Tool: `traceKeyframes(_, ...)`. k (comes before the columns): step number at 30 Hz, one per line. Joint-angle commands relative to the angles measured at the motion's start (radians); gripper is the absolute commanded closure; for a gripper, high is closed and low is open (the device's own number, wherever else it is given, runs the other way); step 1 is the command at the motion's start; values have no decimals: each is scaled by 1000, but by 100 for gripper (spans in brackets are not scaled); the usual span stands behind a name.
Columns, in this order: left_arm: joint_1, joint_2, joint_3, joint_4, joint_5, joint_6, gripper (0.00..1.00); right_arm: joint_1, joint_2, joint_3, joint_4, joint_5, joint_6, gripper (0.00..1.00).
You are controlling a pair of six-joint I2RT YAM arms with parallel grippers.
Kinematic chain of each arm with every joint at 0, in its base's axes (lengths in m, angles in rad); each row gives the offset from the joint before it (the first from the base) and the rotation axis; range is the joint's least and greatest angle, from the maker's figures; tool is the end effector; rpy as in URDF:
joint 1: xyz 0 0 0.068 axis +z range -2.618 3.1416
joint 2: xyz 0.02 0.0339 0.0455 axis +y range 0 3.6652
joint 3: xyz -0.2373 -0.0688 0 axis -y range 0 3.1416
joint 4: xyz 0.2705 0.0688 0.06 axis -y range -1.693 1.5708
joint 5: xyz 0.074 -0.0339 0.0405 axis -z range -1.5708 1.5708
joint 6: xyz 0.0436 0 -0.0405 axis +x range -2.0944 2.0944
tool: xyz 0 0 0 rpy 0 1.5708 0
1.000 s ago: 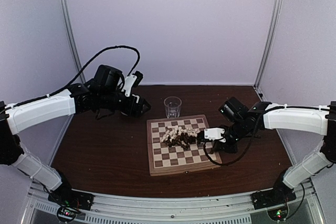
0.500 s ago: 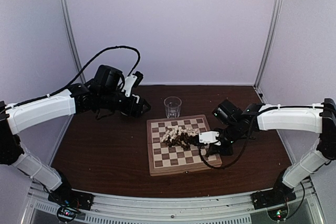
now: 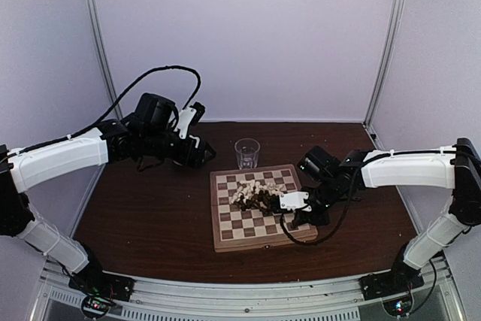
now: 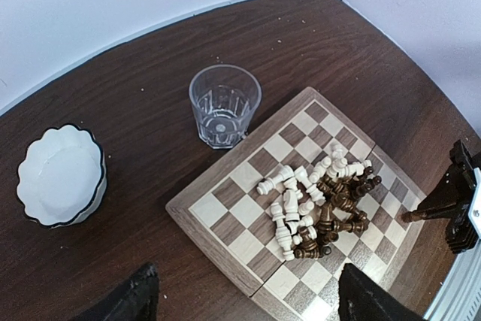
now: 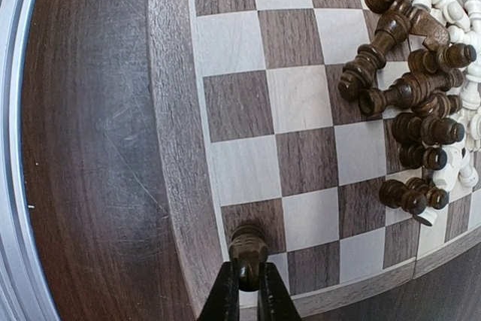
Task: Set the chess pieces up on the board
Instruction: Place the knight at b8.
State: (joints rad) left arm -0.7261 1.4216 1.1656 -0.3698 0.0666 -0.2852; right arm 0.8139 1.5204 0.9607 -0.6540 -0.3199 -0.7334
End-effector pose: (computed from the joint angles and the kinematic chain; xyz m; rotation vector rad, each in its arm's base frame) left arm 0.2649 -0.2391 0.2689 0.5338 2.2053 -0.6278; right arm 0.2025 0.2344 0.1496 -1.9876 1.9197 0.4653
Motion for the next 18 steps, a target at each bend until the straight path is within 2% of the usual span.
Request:
traceKeyframes(1,2,5,28,11,0,15,18,8,12,21,12,17,-3,97)
traceKeyframes(10,2,7,29,12,2,17,18,8,21,18,25,34,0,95)
traceKeyframes(18,2,6,31,10,5,17,18,9,5,11,24,35,9,80)
